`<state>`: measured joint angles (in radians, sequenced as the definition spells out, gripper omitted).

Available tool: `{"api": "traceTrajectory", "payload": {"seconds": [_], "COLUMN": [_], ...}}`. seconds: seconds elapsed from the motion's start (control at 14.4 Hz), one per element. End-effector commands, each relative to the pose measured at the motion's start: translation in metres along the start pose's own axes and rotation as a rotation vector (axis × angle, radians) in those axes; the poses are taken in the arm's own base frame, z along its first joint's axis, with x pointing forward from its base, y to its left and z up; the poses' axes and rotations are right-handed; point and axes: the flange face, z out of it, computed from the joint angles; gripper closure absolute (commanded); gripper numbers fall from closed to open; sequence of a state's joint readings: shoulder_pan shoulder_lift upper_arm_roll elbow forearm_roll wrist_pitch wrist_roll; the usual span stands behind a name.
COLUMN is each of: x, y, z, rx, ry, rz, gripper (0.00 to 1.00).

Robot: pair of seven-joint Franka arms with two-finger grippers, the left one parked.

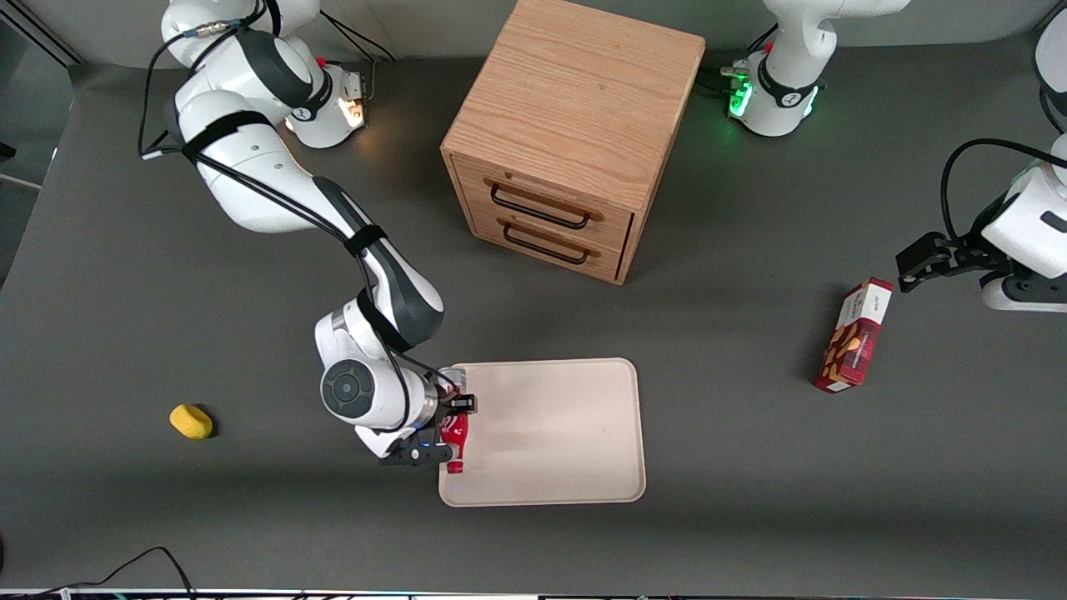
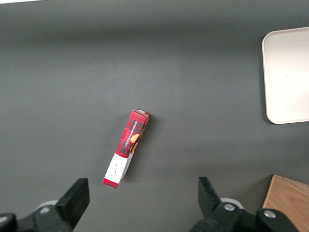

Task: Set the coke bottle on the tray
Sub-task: 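Lower the bottle onto the tray and open the right gripper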

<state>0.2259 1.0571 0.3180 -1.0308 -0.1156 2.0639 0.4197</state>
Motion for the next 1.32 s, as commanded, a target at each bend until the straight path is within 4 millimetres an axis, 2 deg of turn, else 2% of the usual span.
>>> {"api": "traceTrajectory", "payload": {"seconds": [0.0, 0.14, 0.28, 0.35, 0.42, 0.49, 1.25], "x": [0.005, 0.008, 0.007, 0.007, 0.007, 0.007, 0.007], "y": [-0.010, -0.003, -0.007, -0.006, -0.003, -0.004, -0.002], "z": [0.004, 0.008, 0.011, 0.013, 0.021, 0.024, 0.024], "rx": [0.014, 0.006, 0.006, 0.006, 0.005, 0.009, 0.001], "ry": [0.033, 0.042, 0.052, 0.066, 0.079, 0.093, 0.095], "rz": [0.006, 0.015, -0.003, -0.004, -0.005, -0.007, -0.005], "gripper": [1.00, 1.00, 1.00, 0.63, 0.06, 0.00, 0.00]}}
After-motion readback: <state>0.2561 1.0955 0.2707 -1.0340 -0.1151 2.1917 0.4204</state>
